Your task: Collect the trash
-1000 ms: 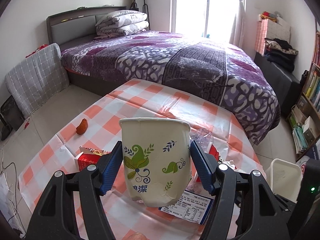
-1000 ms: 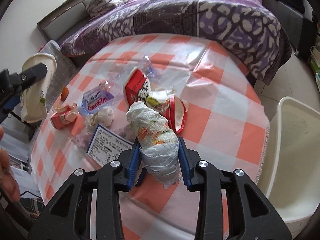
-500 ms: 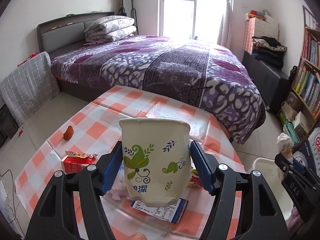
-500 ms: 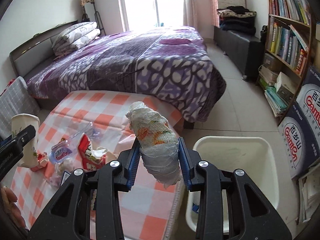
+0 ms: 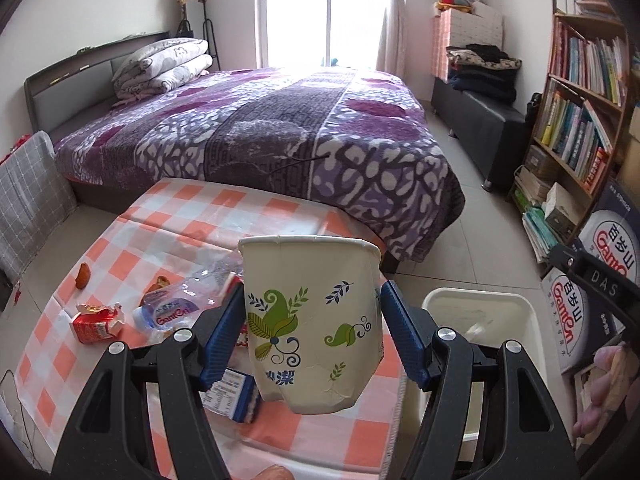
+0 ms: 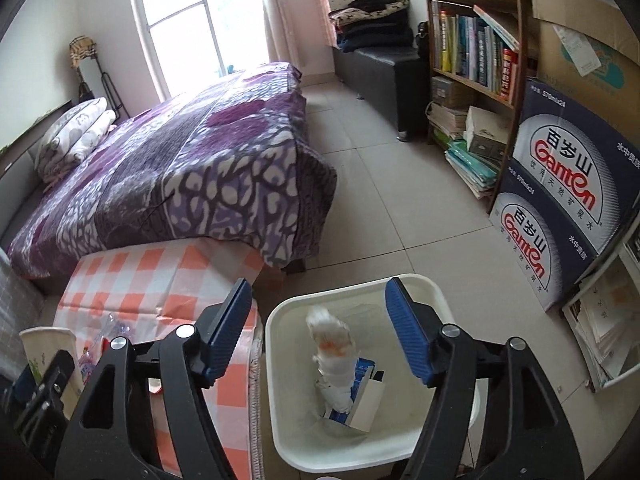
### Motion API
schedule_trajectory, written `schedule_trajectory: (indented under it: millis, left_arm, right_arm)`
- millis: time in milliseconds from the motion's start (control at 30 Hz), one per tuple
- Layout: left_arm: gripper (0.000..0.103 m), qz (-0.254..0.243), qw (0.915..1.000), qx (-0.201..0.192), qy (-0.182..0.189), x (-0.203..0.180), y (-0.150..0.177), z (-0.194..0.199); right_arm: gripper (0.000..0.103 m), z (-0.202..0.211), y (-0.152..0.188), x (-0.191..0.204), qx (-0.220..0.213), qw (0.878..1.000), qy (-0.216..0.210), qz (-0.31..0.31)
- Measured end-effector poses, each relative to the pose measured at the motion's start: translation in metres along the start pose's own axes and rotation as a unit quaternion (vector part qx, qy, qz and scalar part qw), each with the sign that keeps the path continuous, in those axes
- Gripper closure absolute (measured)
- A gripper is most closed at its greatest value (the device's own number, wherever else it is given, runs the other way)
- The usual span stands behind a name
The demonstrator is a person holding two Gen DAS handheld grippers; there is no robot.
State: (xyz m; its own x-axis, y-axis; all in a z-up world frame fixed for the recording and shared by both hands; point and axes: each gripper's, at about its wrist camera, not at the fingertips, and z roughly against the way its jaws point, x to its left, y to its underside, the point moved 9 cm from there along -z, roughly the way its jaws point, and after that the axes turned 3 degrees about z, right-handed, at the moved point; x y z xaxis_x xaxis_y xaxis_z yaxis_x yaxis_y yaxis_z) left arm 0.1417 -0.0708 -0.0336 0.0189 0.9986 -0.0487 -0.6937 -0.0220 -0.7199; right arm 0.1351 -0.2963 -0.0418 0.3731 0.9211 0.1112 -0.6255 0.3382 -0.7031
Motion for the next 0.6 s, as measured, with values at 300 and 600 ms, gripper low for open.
schedule_trajectory:
  millis: [300, 600]
  left_arm:
    - [0.035, -0.019, 0.9988, 0.030, 0.035, -0.062, 0.010, -0.007]
    - [0.021, -0.059, 0.9933, 0.055, 0.083, -0.099, 0.018, -0.012]
  right_arm:
    - [0.020, 0.002, -0.012, -0.060, -0.003, 0.995, 0.012, -0.097]
    - [0.016, 0.007, -0.016, -0.076, -0.017, 0.991, 0.016, -0.133]
